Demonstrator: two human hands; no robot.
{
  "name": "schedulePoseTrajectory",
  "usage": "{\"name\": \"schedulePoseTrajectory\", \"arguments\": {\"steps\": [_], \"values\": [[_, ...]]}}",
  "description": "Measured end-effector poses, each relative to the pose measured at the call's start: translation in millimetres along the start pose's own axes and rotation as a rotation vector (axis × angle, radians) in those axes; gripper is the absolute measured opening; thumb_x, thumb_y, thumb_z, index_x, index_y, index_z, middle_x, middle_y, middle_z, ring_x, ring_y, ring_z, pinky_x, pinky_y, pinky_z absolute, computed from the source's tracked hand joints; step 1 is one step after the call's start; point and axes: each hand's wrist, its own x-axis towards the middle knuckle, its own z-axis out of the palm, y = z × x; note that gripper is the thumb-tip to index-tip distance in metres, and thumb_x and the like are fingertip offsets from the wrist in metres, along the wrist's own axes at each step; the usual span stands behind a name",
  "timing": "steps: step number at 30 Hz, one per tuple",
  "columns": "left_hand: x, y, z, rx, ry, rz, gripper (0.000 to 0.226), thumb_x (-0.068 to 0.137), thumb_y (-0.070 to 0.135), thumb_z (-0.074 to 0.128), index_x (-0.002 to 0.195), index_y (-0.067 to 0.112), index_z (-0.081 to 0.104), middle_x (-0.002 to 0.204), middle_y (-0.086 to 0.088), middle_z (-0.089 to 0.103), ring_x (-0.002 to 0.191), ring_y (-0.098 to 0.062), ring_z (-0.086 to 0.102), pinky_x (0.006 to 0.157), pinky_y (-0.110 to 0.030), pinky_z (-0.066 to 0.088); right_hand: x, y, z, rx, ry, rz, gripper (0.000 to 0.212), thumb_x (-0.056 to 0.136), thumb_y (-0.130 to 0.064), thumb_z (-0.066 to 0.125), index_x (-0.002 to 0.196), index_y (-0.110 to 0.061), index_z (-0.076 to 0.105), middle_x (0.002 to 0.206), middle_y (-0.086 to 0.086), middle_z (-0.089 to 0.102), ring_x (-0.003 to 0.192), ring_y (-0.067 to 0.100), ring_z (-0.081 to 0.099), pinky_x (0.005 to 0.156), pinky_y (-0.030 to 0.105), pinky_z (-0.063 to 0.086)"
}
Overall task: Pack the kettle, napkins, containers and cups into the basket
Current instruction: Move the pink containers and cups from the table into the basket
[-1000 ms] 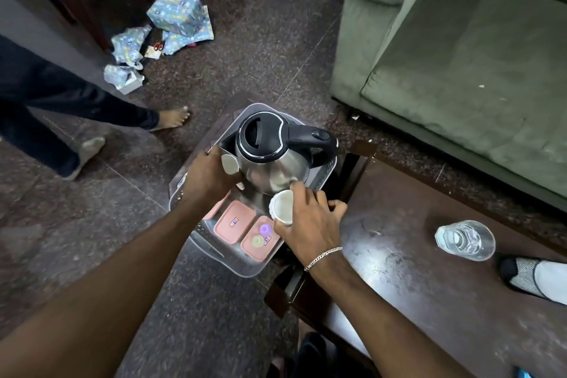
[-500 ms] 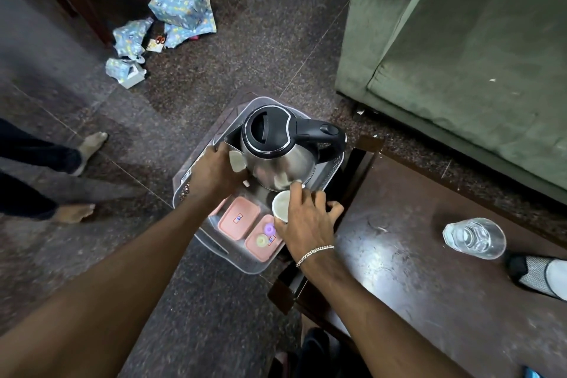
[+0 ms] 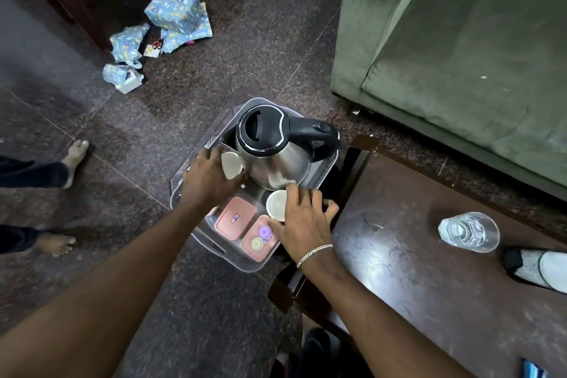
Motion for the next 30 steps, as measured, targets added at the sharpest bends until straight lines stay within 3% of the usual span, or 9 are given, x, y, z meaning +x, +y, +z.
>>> {"name": "schedulePoseTrajectory", "arguments": {"steps": [5, 9, 12, 15, 18, 25, 30], "values": [[-25, -9, -6, -0.051, 0.103, 0.056, 0.084, 0.082, 0.066, 0.067, 0.14, 0.008, 0.051, 0.124, -0.023, 0.057, 0.116, -0.046, 0.057, 0.093, -0.056, 0.051, -7, 7, -10, 0.062, 0.087, 0.0, 0.065, 0.076, -0.071, 0.061, 0.121, -0.026, 0.051, 0.117, -0.002, 0.059, 0.112, 0.024, 0.052, 0.091, 0.05, 0.036], [-59, -7, -5, -0.149, 0.272, 0.163, 0.054, 0.083, 0.05, 0.065, 0.115, 0.009, 0.052, 0.11, -0.012, 0.054, 0.101, -0.037, 0.055, 0.086, -0.053, 0.051, -19, 29, -22, 0.088, 0.15, -0.002, 0.066, 0.077, -0.074, 0.055, 0.125, -0.028, 0.051, 0.127, -0.004, 0.055, 0.123, 0.021, 0.049, 0.093, 0.049, 0.033], [-86, 13, 1, -0.154, 0.295, 0.294, 0.048, 0.083, 0.048, 0.065, 0.109, 0.01, 0.053, 0.104, -0.007, 0.052, 0.093, -0.031, 0.055, 0.078, -0.044, 0.048, -36, 55, -30, 0.079, 0.152, 0.008, 0.074, 0.077, -0.077, 0.053, 0.131, -0.026, 0.05, 0.138, -0.002, 0.052, 0.132, 0.023, 0.046, 0.095, 0.052, 0.035], [-105, 49, 15, -0.067, 0.26, 0.533, 0.053, 0.087, 0.051, 0.068, 0.115, 0.008, 0.054, 0.106, -0.009, 0.053, 0.097, -0.034, 0.055, 0.082, -0.045, 0.047, -59, 94, -39, 0.066, 0.141, 0.06, 0.077, 0.078, -0.079, 0.051, 0.135, -0.027, 0.049, 0.144, -0.002, 0.052, 0.137, 0.023, 0.044, 0.097, 0.054, 0.037], [-117, 91, 37, 0.021, 0.227, 0.698, 0.064, 0.089, 0.061, 0.067, 0.129, 0.011, 0.056, 0.12, -0.011, 0.056, 0.11, -0.037, 0.057, 0.093, -0.046, 0.048, -87, 136, -47, 0.035, 0.15, 0.103, 0.079, 0.078, -0.081, 0.051, 0.135, -0.027, 0.051, 0.144, -0.003, 0.052, 0.137, 0.022, 0.045, 0.096, 0.053, 0.037], [-165, 218, 118, 0.087, -0.048, 0.901, 0.1, 0.082, 0.08, 0.061, 0.159, 0.021, 0.035, 0.16, -0.009, 0.042, 0.142, -0.033, 0.047, 0.106, -0.054, 0.049, -178, 256, -66, -0.027, 0.131, 0.29, 0.081, 0.075, -0.082, 0.053, 0.136, -0.029, 0.05, 0.147, -0.002, 0.051, 0.135, 0.022, 0.047, 0.094, 0.049, 0.038], [-215, 301, 190, 0.14, -0.206, 1.047, 0.107, 0.08, 0.08, 0.06, 0.163, 0.02, 0.03, 0.164, -0.01, 0.039, 0.145, -0.03, 0.044, 0.102, -0.049, 0.052, -256, 338, -70, -0.045, 0.107, 0.448, 0.082, 0.072, -0.083, 0.058, 0.133, -0.029, 0.051, 0.142, -0.004, 0.051, 0.132, 0.02, 0.045, 0.09, 0.045, 0.039]]}}
